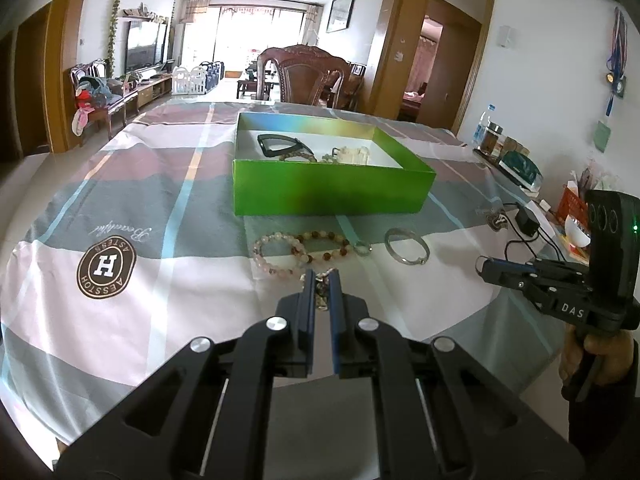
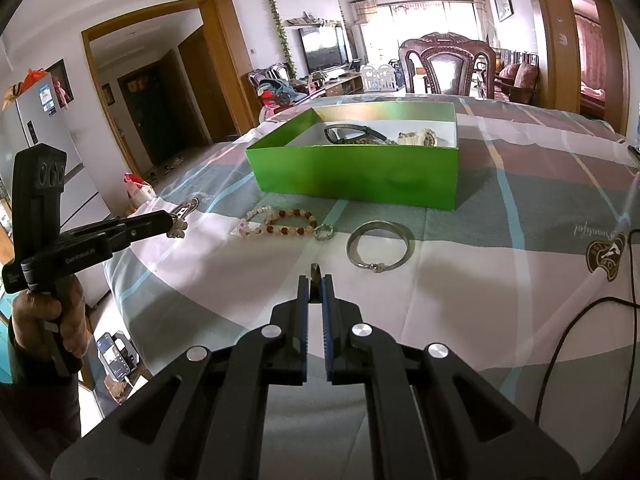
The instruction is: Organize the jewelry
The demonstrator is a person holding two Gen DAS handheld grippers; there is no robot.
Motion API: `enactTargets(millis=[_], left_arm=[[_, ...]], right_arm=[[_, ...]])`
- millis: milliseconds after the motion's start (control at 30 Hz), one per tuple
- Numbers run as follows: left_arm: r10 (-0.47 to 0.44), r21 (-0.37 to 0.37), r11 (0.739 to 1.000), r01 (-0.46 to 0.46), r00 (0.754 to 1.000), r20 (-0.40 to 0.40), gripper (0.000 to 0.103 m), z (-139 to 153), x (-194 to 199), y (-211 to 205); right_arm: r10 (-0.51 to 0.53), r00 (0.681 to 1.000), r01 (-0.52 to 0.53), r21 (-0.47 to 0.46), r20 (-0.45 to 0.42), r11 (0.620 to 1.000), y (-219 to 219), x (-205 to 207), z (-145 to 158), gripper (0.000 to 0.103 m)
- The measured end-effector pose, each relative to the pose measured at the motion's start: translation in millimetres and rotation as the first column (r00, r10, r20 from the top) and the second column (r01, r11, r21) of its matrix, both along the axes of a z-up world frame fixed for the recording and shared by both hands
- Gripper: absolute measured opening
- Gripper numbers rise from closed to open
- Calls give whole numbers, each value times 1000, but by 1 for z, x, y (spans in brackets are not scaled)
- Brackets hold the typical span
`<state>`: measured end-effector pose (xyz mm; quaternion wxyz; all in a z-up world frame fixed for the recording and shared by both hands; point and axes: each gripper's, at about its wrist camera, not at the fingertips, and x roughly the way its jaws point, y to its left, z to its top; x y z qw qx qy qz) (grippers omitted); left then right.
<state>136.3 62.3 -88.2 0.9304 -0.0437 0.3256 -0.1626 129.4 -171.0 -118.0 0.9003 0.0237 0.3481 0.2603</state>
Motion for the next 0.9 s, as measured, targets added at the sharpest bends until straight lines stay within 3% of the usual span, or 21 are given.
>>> enactTargets(millis=[633, 900], left_arm=[[-10, 7, 1000, 10, 1000, -16, 6, -4, 6, -3], [-35, 45, 998, 32, 997, 72, 6, 47, 44, -7]], right_arm=[[-4, 1000, 4, 4, 1, 1000, -2, 2, -1, 6], [-6, 991, 9, -21, 133, 1000, -8, 29, 55, 6]])
